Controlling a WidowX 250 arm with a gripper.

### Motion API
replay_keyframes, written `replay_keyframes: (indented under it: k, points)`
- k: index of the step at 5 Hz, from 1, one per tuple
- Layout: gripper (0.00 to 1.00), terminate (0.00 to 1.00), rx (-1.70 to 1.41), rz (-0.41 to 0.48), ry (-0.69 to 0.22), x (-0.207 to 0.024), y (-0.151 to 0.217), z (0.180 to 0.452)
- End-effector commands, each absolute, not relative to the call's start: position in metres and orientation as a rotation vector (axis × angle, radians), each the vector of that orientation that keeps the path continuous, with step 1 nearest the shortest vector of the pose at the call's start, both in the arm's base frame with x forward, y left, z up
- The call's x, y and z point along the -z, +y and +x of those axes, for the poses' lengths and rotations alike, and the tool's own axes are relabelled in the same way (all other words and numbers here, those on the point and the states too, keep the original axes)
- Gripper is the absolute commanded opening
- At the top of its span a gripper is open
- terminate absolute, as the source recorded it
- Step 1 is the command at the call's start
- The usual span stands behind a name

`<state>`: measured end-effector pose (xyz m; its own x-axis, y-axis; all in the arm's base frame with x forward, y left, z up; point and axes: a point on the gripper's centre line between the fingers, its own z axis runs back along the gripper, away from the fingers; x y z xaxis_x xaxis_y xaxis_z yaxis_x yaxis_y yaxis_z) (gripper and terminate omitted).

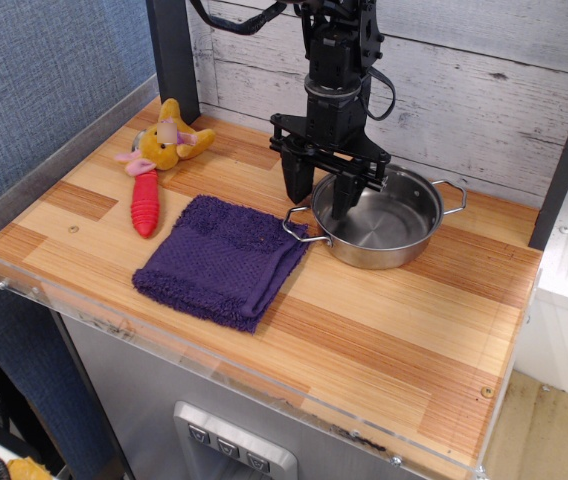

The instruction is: Move the pot from edge to corner side of the table.

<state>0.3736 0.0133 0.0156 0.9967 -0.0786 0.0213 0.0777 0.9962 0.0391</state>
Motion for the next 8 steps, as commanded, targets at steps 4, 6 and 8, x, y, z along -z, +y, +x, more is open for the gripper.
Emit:
replay_keyframes:
  k: [4, 6, 8]
  points:
    - [1.00, 0.00, 0.015, -0.012, -0.304, -0.138, 0.029, 0.366]
    - [1.00, 0.00, 0.042, 0.000, -0.310, -0.155, 0.031, 0.351]
    - [1.00, 1.00, 0.042, 0.000, -0.310, -0.155, 0.031, 0.351]
